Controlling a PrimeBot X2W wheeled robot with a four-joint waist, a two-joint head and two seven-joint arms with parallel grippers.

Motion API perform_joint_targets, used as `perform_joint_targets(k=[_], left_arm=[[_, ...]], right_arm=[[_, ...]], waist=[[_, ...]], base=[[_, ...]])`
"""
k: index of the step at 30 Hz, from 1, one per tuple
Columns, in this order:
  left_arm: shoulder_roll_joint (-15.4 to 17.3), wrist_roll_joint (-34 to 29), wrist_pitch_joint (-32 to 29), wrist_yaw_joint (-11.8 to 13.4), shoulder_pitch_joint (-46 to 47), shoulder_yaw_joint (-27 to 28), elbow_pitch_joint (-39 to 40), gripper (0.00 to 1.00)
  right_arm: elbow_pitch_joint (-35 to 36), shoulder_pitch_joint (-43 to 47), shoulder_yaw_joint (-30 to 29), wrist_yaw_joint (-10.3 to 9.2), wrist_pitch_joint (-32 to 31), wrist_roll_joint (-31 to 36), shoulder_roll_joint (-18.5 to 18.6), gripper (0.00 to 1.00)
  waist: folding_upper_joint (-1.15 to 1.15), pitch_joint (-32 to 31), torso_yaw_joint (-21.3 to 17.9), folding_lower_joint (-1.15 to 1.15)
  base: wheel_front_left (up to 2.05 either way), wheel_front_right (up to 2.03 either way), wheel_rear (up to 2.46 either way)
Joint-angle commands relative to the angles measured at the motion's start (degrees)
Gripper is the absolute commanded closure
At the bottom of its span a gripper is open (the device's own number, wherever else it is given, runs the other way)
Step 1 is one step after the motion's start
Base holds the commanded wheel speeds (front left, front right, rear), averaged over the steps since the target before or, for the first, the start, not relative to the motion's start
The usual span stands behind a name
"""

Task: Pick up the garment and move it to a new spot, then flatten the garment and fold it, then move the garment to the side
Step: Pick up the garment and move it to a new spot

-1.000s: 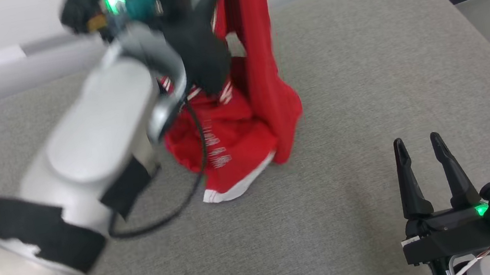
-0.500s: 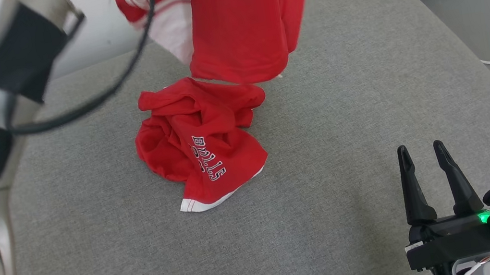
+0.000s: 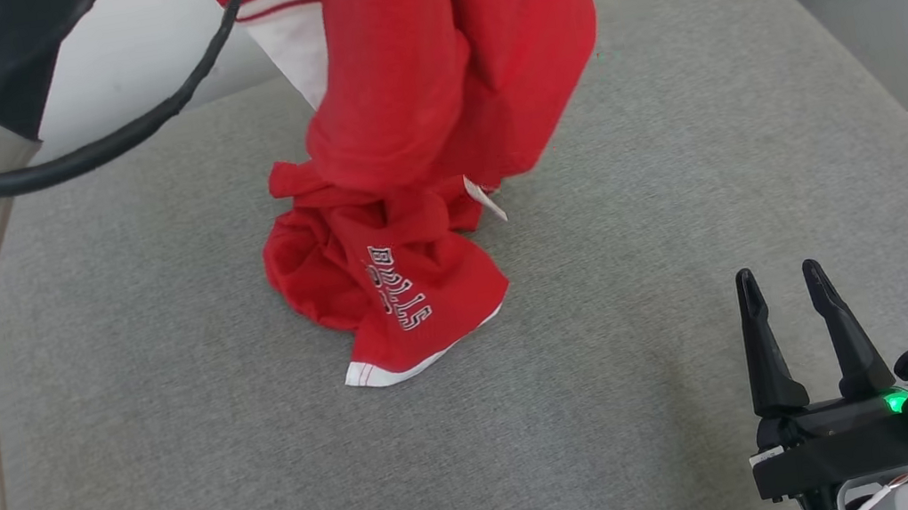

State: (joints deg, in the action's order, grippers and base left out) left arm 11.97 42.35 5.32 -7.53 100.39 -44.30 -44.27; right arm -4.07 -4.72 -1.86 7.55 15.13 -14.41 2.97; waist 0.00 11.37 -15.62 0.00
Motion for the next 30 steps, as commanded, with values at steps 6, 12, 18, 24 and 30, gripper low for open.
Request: perform_joint_targets(k=[6,12,18,24,30], left_arm=[[0.99,1.62,1.65,0.11,0.99,-0.21,-0.41,1.00],[3.46,1.92,3.12,0.16,0.73,0.68,-0.81,1.00],[5.99,3.25,5.31,0.87,-2.01,2.48,-0.06,1.00],[8.57,4.19,6.92,1.69,-4.73,3.95,1.32,1.00],[11.92,5.77,8.39,2.50,-9.03,6.18,2.85,1.00]], right_arm=[[1.19,-0.49,-0.36,-0.13,0.03,1.70,-0.18,0.00],[3.26,-1.40,-1.12,-0.13,0.04,4.27,-0.16,0.00],[6.13,-1.48,-1.65,-0.13,0.02,7.68,-0.15,0.00],[8.52,-1.75,-1.70,-0.13,0.03,10.20,1.15,0.00],[12.61,-0.62,-1.02,-0.13,0.03,11.71,4.22,0.00]], waist=[[0.00,1.06,4.58,0.00],[0.00,2.94,11.81,0.00],[0.00,5.44,20.77,0.00],[0.00,7.21,27.37,0.00],[0.00,9.17,34.28,0.00]], base=[[0.00,0.00,0.00],[0.00,0.00,0.00],[0.00,0.00,0.00],[0.00,0.00,0.00],[0.00,0.00,0.00]])
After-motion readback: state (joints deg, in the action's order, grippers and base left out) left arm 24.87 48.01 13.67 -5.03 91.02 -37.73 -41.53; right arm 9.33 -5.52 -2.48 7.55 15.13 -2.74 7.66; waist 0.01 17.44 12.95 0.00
